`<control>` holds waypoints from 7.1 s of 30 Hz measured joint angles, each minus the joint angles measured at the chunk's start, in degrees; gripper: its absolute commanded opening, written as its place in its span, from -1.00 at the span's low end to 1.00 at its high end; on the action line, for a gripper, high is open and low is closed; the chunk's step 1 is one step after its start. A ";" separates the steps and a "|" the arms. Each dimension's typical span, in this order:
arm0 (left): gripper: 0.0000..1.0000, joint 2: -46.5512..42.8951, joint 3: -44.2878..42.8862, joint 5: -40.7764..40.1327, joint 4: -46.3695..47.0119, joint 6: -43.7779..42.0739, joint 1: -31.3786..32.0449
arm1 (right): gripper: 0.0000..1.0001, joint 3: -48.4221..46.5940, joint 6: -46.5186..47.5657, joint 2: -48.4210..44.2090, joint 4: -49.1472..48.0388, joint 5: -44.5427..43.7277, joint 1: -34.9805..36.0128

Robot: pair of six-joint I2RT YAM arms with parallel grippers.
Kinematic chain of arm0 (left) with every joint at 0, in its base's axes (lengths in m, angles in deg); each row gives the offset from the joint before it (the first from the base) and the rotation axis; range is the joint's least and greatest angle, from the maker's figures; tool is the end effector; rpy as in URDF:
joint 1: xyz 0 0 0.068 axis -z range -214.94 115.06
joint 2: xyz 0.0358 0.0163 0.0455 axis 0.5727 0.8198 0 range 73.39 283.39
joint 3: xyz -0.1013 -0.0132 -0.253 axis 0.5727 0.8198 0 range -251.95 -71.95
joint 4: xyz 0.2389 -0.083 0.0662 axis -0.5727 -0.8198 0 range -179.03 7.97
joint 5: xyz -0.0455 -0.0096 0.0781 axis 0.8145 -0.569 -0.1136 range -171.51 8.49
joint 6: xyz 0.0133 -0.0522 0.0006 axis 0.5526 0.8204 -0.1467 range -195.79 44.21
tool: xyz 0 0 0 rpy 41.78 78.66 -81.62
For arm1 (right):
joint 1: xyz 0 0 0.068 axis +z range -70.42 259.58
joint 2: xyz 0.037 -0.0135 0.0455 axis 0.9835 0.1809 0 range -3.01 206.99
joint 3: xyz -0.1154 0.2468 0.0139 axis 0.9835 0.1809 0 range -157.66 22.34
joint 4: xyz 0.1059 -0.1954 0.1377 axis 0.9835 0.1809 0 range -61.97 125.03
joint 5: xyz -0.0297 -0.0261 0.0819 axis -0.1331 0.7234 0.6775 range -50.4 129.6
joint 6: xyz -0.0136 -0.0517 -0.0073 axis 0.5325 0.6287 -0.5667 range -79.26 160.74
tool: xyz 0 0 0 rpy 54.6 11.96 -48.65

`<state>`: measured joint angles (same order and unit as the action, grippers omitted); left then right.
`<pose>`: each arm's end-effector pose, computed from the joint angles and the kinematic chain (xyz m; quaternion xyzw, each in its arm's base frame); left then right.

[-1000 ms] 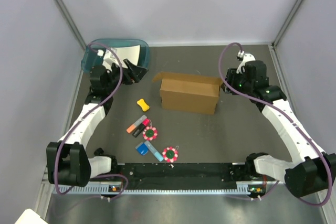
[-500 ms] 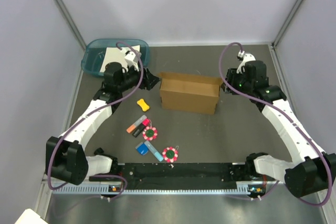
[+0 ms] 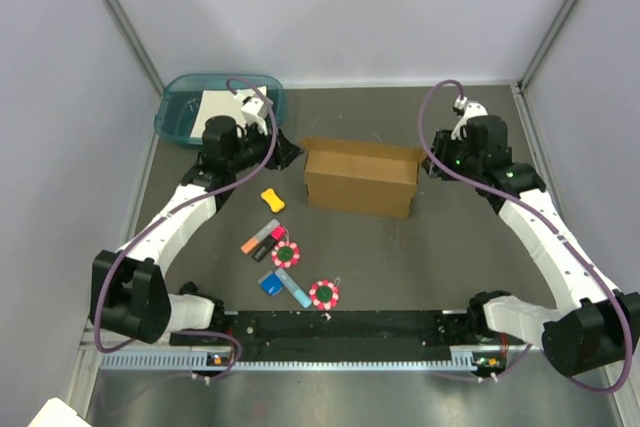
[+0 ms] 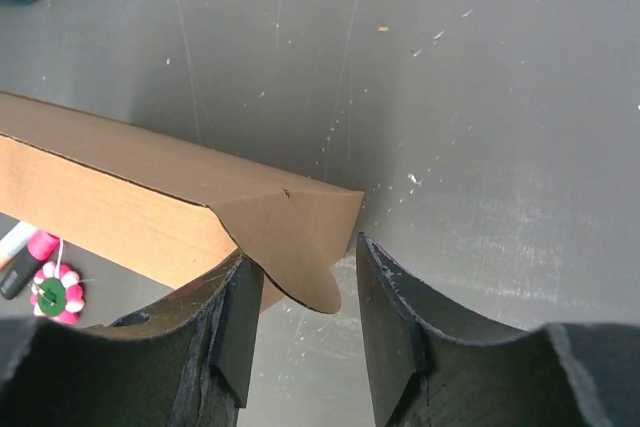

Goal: Fold the paper box

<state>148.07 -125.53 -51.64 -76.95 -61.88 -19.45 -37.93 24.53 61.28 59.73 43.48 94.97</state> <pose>0.2855 -0.0976 0.3071 0.1657 0.7696 -0.3466 0.5101 0.2337 0.0668 0.3301 -0.0090 0.8895 0.1531 0.4305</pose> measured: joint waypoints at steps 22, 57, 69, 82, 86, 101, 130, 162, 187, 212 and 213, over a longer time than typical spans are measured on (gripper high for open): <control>-0.74 0.50 -0.20 2.25 0.04 2.80 1.18 | -0.89 -0.17 -6.47 0.00 0.00 2.45 0.22; -1.00 0.35 0.11 -1.38 0.33 8.63 2.62 | -1.00 3.67 -14.01 0.83 -9.09 -13.84 7.41; -1.00 -0.70 0.79 -2.56 1.01 10.01 3.45 | -1.00 9.11 -10.49 -3.45 -13.64 -18.45 9.33; -1.00 -0.70 0.79 -2.91 1.42 11.43 3.76 | -1.00 12.76 -9.31 -4.42 -17.33 -19.10 9.57; -1.00 -0.83 0.81 -3.13 1.66 14.08 3.76 | -1.00 13.05 -9.27 -4.63 -17.59 -19.30 9.57; -1.00 -3.96 8.94 -7.21 10.86 32.79 4.11 | -1.00 14.14 -8.83 -4.92 -19.19 -20.57 10.40; -1.00 -5.31 12.02 -18.43 15.54 38.99 10.34 | -1.00 15.34 -8.46 -4.55 -21.03 -25.14 11.91; -1.00 -8.55 22.03 -31.34 27.78 22.53 17.90 | -1.00 17.22 -9.44 -6.47 -22.08 -24.44 12.57; -1.00 -8.46 32.65 -38.10 46.16 15.02 23.23 | -1.00 18.27 -9.57 -8.79 -20.55 -23.34 12.57; -0.93 -7.67 36.79 -42.56 52.65 10.01 25.88 | -1.00 18.16 -10.03 -9.75 -19.15 -22.71 12.57; -0.92 -7.85 36.76 -42.82 52.22 9.55 25.99 | -1.00 18.16 -10.05 -9.75 -19.12 -22.64 12.57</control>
<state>140.22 -88.77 -94.46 -24.73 -52.33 6.54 -19.77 14.48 51.53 40.60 20.84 107.54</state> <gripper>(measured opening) 0.011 0.010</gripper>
